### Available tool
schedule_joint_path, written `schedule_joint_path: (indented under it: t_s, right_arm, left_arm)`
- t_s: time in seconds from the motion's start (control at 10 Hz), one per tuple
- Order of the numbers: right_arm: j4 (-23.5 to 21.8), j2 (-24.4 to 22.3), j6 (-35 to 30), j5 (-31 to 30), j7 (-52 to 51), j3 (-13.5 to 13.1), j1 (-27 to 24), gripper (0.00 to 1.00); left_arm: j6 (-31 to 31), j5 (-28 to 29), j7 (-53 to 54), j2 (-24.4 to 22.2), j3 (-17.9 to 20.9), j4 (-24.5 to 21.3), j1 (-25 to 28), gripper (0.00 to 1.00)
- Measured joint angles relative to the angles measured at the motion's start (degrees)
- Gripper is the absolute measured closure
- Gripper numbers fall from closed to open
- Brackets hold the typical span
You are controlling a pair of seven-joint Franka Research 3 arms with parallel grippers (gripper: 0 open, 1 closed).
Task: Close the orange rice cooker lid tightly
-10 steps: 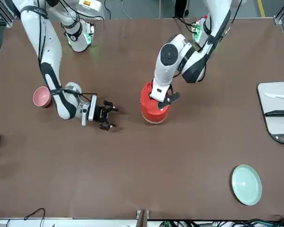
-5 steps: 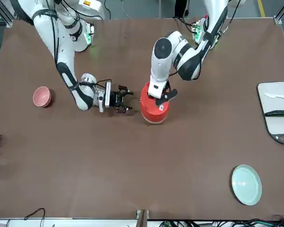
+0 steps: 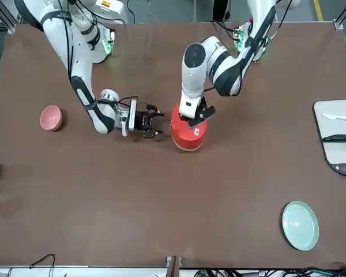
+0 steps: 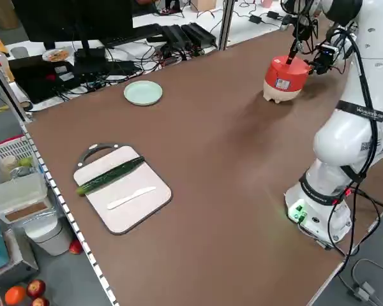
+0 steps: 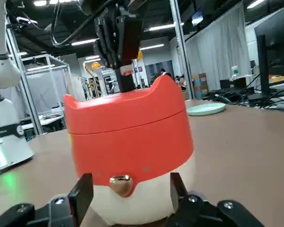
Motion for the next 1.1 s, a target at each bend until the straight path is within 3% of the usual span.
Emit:
schedule_joint_path:
  t_s: [0.3, 0.5, 0.7, 0.9, 1.1]
  right_arm:
    - [0.42, -0.02, -0.18, 1.07, -0.61, -0.28, 0.04, 0.26]
    - [0.51, -0.02, -0.12, 1.11, -0.88, -0.66, 0.13, 0.26]
    - [1.39, 0.17, 0.25, 2.35, -1.34, -1.4, 1.55, 0.26]
    - [2.53, 0.78, 1.08, 3.31, -1.65, -1.86, 3.2, 0.26]
    - [2.68, 1.02, 1.38, 3.34, -1.77, -2.16, 3.59, 0.26]
  left_arm:
    - [-13.96, -7.01, 6.03, 2.59, 0.18, 10.76, 3.44, 0.84]
    - [-22.49, -10.8, 9.76, 1.83, 0.08, 19.08, 7.3, 0.63]
    - [-24.56, -11.82, 15.51, -1.48, 0.03, 21.06, 11.71, 0.57]
    - [-27.87, -11.86, 25.03, -4.39, 0.11, 21.0, 16.94, 0.37]
    - [-28.94, -11.88, 35.4, -5.86, 0.13, 20.55, 23.69, 0.28]
